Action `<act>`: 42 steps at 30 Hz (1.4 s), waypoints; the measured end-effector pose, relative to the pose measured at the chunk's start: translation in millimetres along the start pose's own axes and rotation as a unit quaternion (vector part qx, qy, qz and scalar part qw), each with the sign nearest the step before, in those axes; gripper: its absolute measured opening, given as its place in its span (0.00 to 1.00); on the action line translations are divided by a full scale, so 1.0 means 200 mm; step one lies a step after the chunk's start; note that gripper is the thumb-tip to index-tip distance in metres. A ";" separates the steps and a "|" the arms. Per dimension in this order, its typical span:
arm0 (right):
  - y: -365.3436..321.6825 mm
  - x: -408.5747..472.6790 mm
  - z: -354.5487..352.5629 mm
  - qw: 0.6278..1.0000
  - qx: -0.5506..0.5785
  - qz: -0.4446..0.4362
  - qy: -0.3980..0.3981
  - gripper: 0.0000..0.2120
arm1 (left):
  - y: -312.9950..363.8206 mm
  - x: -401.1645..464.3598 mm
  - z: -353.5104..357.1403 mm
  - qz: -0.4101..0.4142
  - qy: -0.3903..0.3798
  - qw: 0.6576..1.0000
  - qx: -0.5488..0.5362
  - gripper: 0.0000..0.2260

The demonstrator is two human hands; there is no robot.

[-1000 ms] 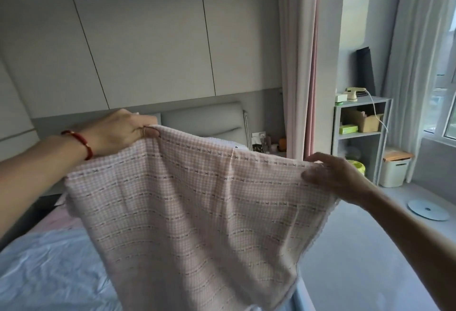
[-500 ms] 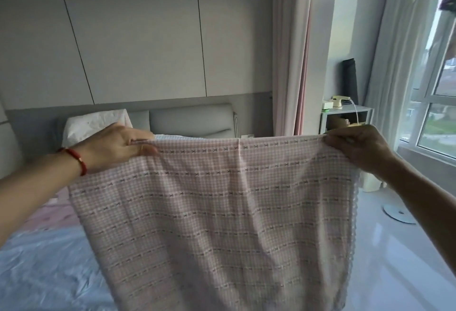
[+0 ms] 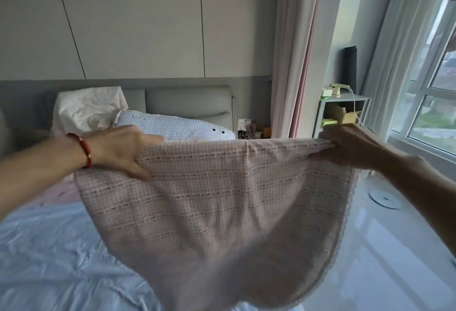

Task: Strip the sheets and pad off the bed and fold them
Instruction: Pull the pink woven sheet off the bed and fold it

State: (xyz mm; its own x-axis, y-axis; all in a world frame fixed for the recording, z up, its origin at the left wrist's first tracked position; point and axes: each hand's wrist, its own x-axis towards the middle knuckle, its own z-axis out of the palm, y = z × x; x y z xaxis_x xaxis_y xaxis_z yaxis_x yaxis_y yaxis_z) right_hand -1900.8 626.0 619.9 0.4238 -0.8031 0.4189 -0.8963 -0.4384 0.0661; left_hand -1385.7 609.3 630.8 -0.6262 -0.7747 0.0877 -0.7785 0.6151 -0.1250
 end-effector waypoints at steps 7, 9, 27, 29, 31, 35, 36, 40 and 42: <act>-0.07 0.17 0.04 0.989 -0.098 -0.082 -0.078 0.19 | -0.15 -0.14 0.36 -0.082 0.010 0.992 -0.091 0.11; -0.07 0.17 0.09 0.989 -0.047 -0.113 -0.088 0.19 | -0.21 -0.19 0.45 -0.146 0.013 0.985 -0.087 0.18; -0.14 0.27 0.57 0.945 0.064 0.059 -0.315 0.07 | -0.52 -0.20 0.67 -0.262 -0.174 0.901 -0.299 0.16; -0.12 0.34 0.75 0.965 0.053 0.071 -0.246 0.08 | -0.54 -0.10 0.74 -0.319 -0.120 0.898 -0.278 0.18; -0.11 0.41 0.91 0.980 0.030 0.096 -0.169 0.04 | -0.59 0.00 0.81 -0.382 -0.054 0.892 -0.235 0.19; -0.06 0.60 1.09 0.975 0.067 0.210 -0.015 0.05 | -0.66 0.15 0.78 -0.419 0.105 0.893 -0.126 0.18; -0.05 0.64 1.08 0.968 0.085 0.233 0.035 0.06 | -0.66 0.18 0.75 -0.409 0.160 0.891 -0.115 0.17; -0.02 0.79 0.95 0.940 0.158 0.237 0.188 0.10 | -0.68 0.26 0.59 -0.351 0.335 0.869 -0.101 0.15; 0.02 0.80 0.91 0.930 0.196 0.228 0.213 0.11 | -0.68 0.24 0.58 -0.328 0.372 0.862 -0.108 0.12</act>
State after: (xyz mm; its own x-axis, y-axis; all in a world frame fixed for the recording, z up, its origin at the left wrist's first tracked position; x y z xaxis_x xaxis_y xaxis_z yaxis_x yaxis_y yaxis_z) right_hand -1812.3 422.9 522.9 -0.1535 -0.7455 0.6486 -0.8188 -0.2715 -0.5058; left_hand -1304.9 470.3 537.6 0.1588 -0.7072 0.6890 -0.9154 0.1560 0.3712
